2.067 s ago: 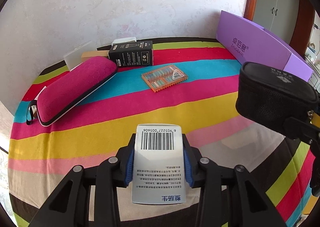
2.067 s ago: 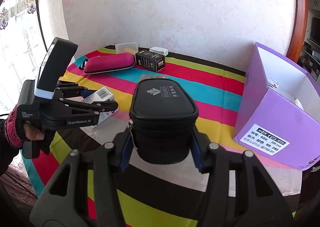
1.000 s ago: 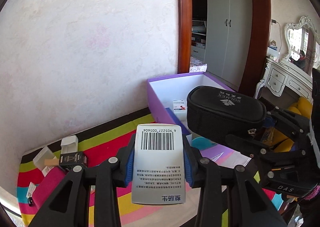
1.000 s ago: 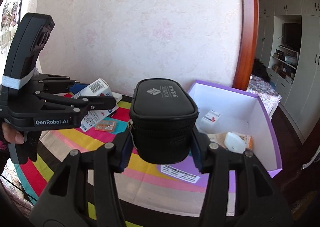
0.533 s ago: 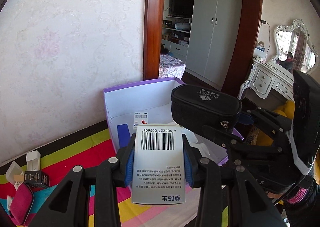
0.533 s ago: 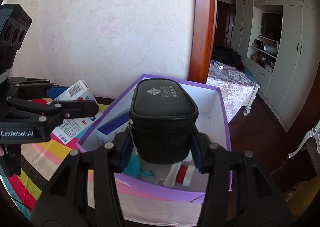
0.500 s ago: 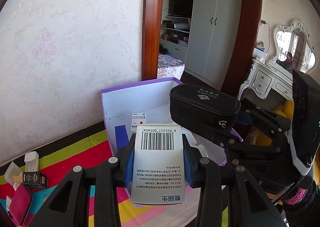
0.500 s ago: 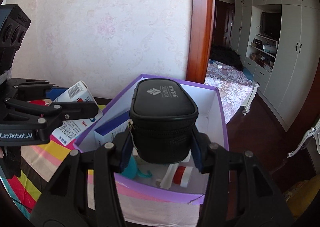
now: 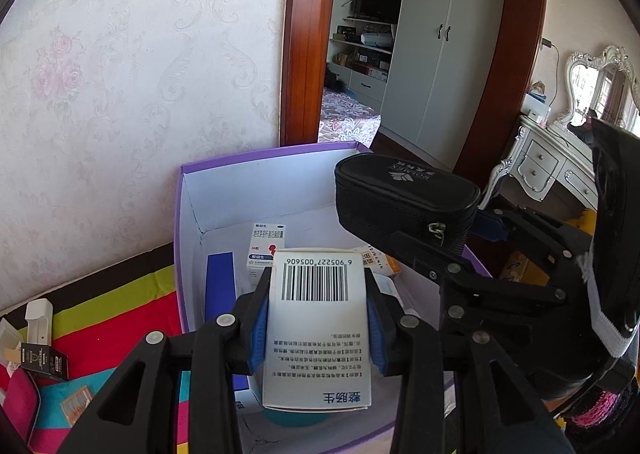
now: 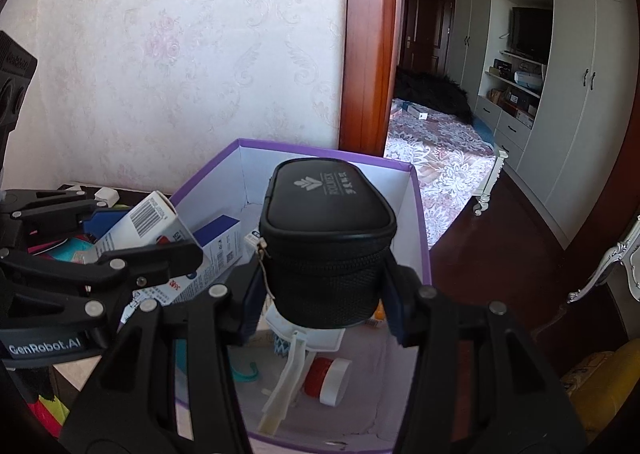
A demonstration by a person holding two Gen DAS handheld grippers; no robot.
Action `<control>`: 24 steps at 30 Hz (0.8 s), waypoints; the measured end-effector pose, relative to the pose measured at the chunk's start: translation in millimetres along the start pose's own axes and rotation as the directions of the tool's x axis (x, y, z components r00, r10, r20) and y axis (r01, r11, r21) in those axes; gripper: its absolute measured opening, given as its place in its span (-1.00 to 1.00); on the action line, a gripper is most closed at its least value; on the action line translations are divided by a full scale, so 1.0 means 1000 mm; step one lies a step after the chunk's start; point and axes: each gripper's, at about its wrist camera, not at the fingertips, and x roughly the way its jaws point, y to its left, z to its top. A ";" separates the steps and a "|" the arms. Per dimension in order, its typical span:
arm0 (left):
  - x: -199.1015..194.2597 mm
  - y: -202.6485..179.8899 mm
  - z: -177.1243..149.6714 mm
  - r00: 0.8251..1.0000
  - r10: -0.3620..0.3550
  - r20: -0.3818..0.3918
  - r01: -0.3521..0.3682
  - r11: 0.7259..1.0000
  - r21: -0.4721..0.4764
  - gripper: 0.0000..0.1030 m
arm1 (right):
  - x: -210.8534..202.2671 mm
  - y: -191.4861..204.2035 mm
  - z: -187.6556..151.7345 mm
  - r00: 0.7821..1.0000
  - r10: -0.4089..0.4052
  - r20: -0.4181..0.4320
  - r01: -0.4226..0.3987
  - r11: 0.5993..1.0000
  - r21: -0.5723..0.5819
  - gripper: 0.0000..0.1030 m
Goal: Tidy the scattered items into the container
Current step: 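Open both grippers to drop the medicine box and pouch into the box, then move both grippers back toward the remaining items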
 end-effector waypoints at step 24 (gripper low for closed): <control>-0.046 0.040 -0.030 0.999 0.020 0.027 -0.015 0.985 -0.172 0.63 | -0.016 -0.005 0.003 0.999 0.029 -0.028 -0.029 1.000 0.009 0.67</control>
